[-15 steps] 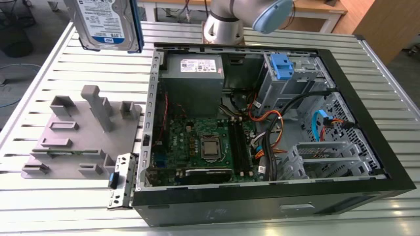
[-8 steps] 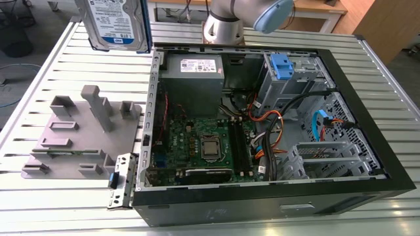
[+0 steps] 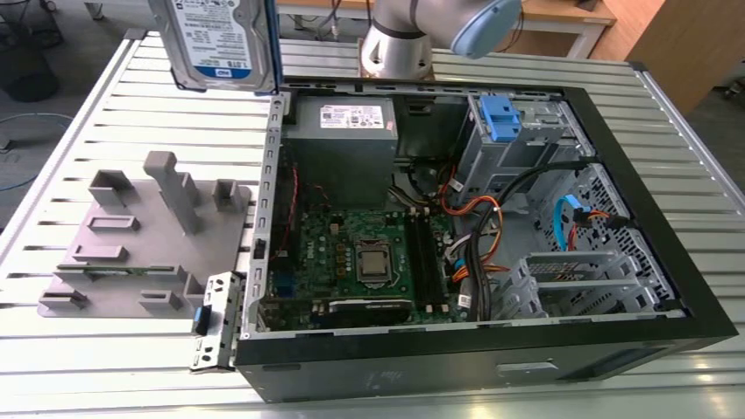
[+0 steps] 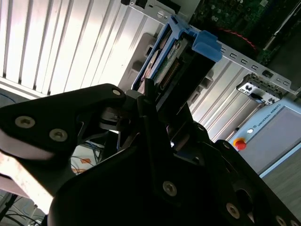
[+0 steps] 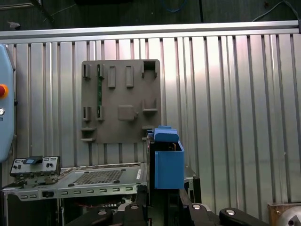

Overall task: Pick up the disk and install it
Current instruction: 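Pick up the disk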

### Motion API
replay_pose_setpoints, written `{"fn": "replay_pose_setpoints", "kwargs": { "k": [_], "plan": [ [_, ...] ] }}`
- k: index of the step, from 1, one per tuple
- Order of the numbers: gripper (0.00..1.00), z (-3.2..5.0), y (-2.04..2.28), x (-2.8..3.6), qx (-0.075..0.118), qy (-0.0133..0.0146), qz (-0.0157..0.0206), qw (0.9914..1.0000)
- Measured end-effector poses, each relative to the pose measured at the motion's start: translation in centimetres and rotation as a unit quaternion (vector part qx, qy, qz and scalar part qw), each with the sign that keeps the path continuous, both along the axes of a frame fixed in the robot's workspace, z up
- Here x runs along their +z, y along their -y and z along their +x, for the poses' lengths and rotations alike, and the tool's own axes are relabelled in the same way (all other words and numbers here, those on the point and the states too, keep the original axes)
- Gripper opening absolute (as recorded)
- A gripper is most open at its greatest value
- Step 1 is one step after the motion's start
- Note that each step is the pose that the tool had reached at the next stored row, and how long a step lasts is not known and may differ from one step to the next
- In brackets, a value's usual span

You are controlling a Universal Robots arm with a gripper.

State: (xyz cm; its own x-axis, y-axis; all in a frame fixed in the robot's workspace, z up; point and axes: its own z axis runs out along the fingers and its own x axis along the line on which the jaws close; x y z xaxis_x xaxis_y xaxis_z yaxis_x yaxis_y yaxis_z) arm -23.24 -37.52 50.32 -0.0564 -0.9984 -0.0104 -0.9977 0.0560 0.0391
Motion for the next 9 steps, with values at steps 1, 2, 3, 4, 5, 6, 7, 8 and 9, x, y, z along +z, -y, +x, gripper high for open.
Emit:
{"fn": "replay_pose_setpoints", "kwargs": {
  "k": [1,2,3,4,5,6,7,8,9],
  "plan": [
    [0.35,0.19,0.00,0.00,0.000,0.0000,0.0000,1.00000],
    [0.35,0.37,0.00,-0.01,0.000,0.0000,0.0000,1.00000],
    [0.35,0.55,0.00,0.00,0.000,0.0000,0.0000,1.00000],
    [0.35,0.72,0.00,0.00,0.000,0.0000,0.0000,1.00000],
    [0.35,0.90,0.00,0.00,0.000,0.0000,0.0000,1.00000],
    [0.35,1.07,0.00,0.00,0.000,0.0000,0.0000,1.00000],
    [0.35,1.23,0.00,0.00,0.000,0.0000,0.0000,1.00000],
    [0.35,1.39,0.00,0.00,0.000,0.0000,0.0000,1.00000],
    [0.35,1.55,0.00,0.00,0.000,0.0000,0.0000,1.00000]
  ]
}}
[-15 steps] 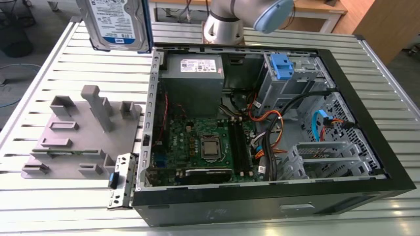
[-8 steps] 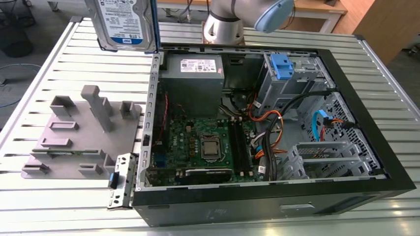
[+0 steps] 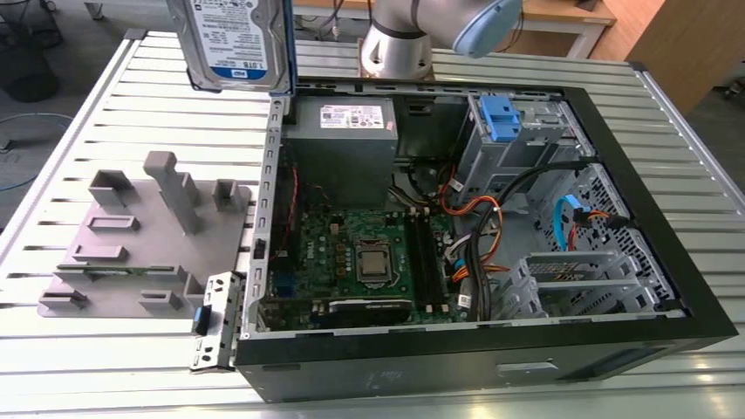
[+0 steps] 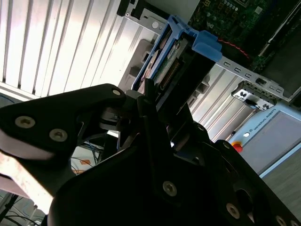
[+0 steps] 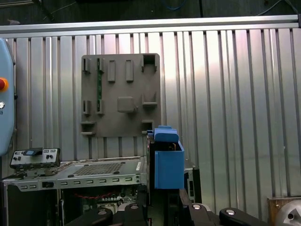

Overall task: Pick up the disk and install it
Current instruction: 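Pick up the disk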

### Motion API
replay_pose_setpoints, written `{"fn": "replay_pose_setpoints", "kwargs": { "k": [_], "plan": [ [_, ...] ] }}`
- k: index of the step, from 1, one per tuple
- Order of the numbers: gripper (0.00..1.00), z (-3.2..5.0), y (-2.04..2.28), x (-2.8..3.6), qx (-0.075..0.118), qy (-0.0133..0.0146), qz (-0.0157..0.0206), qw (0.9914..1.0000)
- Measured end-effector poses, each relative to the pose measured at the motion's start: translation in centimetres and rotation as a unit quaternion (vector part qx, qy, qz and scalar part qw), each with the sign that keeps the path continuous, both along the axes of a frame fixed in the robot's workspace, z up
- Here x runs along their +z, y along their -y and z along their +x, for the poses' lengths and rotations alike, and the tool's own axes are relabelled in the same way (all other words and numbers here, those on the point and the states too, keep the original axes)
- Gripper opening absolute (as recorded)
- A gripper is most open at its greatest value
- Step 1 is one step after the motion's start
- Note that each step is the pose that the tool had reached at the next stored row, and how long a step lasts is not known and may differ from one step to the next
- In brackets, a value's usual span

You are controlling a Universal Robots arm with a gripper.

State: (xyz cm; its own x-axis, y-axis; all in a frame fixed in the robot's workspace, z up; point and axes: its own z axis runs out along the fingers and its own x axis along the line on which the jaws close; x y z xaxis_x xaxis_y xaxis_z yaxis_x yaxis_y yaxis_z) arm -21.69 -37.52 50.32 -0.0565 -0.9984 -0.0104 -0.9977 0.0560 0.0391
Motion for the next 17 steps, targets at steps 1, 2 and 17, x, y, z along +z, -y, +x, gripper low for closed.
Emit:
{"fn": "replay_pose_setpoints", "kwargs": {
  "k": [1,2,17],
  "plan": [
    [0.35,0.16,0.00,0.00,0.000,0.0000,0.0000,1.00000],
    [0.35,0.32,0.00,0.00,0.000,0.0000,0.0000,1.00000],
    [0.35,3.48,-0.01,0.00,0.000,0.0000,0.0000,1.00000]
  ]
}}
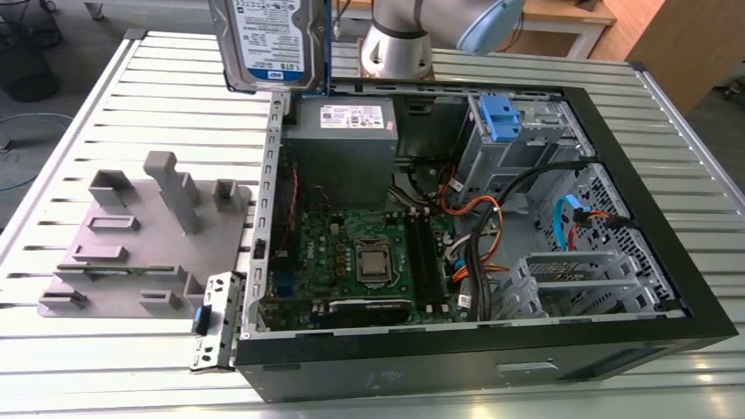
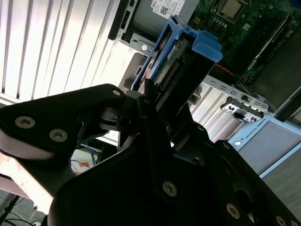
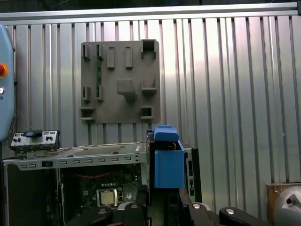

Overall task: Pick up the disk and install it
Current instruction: 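Pick up the disk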

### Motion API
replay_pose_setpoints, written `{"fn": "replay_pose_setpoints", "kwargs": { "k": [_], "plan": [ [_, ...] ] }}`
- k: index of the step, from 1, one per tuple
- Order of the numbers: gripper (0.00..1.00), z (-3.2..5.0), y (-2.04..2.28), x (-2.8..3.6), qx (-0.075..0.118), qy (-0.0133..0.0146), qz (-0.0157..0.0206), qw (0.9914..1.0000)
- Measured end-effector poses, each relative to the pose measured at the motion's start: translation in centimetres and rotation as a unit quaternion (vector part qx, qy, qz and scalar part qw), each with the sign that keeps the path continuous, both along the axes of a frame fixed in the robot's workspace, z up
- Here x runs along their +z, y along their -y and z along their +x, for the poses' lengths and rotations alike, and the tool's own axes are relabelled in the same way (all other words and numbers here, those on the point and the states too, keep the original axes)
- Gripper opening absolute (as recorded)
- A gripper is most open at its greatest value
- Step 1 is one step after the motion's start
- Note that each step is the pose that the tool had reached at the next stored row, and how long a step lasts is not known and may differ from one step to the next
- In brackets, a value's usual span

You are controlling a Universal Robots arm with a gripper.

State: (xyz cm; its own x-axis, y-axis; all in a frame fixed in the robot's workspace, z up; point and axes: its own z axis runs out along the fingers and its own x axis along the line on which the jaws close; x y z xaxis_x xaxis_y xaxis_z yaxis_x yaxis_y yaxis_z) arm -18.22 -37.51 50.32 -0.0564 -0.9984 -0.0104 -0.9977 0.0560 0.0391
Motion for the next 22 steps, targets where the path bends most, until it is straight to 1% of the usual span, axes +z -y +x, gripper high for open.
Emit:
{"fn": "replay_pose_setpoints", "kwargs": {
  "k": [14,22],
  "plan": [
    [0.35,3.36,-0.01,-0.01,0.000,0.0000,0.0000,1.00000],
    [0.35,5.04,-0.02,-0.01,0.000,0.0000,0.0000,1.00000]
  ]
}}
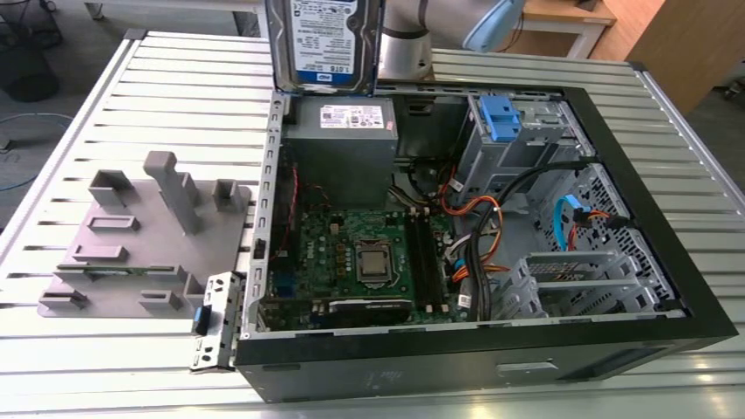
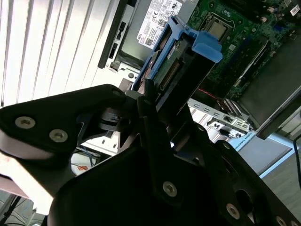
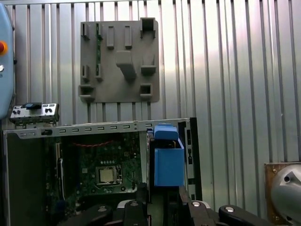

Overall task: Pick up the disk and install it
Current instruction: 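Pick up the disk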

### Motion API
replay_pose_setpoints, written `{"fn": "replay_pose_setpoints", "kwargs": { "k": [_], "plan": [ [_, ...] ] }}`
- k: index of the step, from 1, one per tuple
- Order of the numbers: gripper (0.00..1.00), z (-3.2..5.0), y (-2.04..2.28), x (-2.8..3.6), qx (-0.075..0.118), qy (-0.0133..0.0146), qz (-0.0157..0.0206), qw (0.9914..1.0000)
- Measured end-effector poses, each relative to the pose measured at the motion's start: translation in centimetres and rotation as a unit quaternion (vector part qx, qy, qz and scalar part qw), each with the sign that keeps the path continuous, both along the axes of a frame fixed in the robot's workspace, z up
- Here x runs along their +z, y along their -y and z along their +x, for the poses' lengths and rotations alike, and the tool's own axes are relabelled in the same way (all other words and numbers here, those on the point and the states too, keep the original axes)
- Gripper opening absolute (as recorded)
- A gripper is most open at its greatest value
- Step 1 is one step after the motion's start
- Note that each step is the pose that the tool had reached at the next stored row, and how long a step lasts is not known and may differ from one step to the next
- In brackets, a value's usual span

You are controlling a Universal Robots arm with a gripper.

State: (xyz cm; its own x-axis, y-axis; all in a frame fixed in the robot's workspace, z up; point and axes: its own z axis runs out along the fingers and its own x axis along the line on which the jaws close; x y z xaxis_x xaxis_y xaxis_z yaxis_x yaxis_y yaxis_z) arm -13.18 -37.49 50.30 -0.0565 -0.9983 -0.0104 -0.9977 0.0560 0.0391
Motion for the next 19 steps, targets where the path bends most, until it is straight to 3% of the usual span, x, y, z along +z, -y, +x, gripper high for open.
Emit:
{"fn": "replay_pose_setpoints", "kwargs": {
  "k": [19],
  "plan": [
    [0.35,3.70,-0.04,-0.02,0.000,0.0000,0.0000,1.00000]
  ]
}}
